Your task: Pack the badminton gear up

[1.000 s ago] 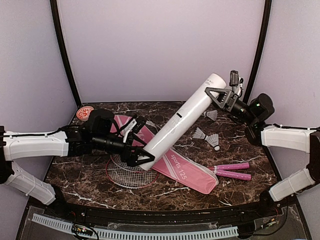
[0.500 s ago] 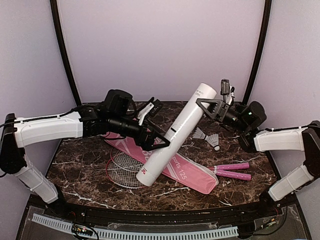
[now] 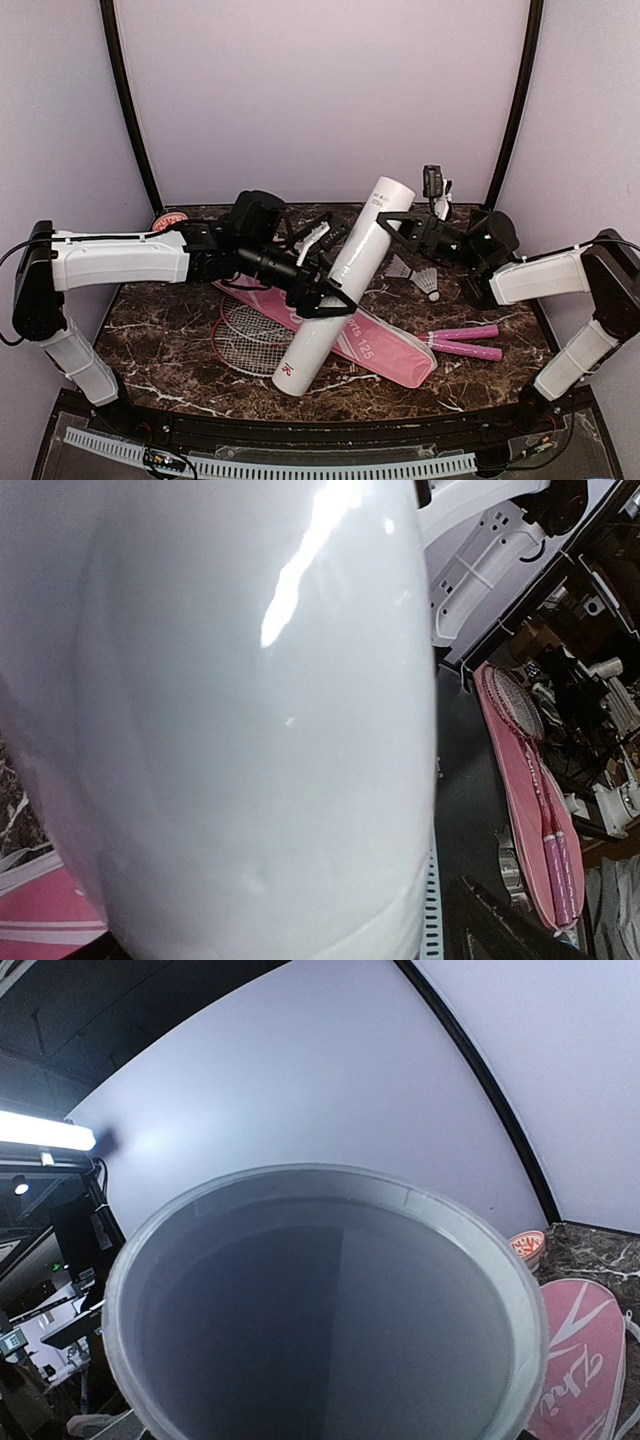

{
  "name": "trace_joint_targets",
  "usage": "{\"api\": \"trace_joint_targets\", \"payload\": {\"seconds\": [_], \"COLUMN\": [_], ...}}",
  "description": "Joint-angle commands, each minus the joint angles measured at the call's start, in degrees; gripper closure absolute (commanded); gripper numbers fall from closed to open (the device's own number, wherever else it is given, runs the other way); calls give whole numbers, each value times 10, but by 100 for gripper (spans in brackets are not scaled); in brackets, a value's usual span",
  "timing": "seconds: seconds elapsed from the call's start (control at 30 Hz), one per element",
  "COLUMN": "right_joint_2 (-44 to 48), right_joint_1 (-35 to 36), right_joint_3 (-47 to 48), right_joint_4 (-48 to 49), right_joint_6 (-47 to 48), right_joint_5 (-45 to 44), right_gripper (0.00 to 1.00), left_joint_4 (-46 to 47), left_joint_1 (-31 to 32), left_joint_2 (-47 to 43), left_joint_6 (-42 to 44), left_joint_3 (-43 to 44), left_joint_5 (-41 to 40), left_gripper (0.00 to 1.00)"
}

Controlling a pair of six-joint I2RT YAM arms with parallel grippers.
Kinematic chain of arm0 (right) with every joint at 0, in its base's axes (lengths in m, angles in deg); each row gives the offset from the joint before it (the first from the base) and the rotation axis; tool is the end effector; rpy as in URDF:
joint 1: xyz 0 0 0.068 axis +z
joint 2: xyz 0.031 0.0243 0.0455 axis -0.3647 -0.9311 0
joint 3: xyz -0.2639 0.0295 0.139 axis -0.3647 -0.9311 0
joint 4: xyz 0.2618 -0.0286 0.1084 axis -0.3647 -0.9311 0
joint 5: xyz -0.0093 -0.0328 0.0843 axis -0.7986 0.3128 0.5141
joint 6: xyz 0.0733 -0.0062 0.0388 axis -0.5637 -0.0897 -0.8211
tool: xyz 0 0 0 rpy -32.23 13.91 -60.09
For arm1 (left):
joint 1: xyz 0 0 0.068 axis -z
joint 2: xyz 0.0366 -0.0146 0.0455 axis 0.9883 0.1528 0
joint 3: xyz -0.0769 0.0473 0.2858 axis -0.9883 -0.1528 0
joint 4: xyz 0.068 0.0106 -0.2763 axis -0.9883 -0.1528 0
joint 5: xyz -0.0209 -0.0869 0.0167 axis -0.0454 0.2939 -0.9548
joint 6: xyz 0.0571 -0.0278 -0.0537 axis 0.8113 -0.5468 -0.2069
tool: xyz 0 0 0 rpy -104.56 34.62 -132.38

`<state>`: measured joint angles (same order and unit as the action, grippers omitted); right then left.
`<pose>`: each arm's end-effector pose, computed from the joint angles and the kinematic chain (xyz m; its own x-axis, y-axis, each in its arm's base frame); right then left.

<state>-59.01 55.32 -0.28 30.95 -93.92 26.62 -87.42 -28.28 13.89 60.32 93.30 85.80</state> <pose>0.2535 0.2307 0.3065 -0.4842 0.3875 -0.7844 -0.8646 -0.0742 0.4970 0.2165 -0.3637 0.2987 -0.3696 0.3389 -0.8652 0.9245 0.0401 -0.3791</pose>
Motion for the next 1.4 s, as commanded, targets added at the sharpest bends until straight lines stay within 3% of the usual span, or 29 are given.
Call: {"api": "trace_joint_targets", "payload": {"seconds": [0.0, 0.27, 0.47, 0.7, 0.77, 0.83, 1.13, 1.37], "right_joint_2": [-6, -5, -8, 30, 56, 89, 243, 265], "right_joint_1": [8, 8, 8, 6, 5, 1, -10, 9], "right_joint_3": [21, 30, 32, 22, 25, 26, 78, 155], "right_joint_4": [91, 84, 84, -7, -76, -147, -627, -870], "right_joint_6": [-21, -6, -5, 46, 75, 107, 324, 405], "right_joint_5": [13, 4, 7, 7, 6, 5, -52, -73], "right_gripper": [42, 43, 42, 13, 2, 0, 1, 11], "left_joint_4": [67, 111, 109, 22, -24, -80, -210, -213], "left_joint_1": [1, 0, 0, 0, 0, 0, 1, 2], "left_joint_2": [16, 18, 17, -33, -55, -71, -163, -223], "left_joint_6": [-31, -41, -32, 39, 68, 107, 226, 293], "left_joint_3": [-10, -42, -52, -57, -53, -47, -107, -176], "left_joint_5": [49, 30, 14, -113, -154, -194, -351, -418], "left_gripper": [11, 14, 40, 50, 50, 50, 50, 50]}}
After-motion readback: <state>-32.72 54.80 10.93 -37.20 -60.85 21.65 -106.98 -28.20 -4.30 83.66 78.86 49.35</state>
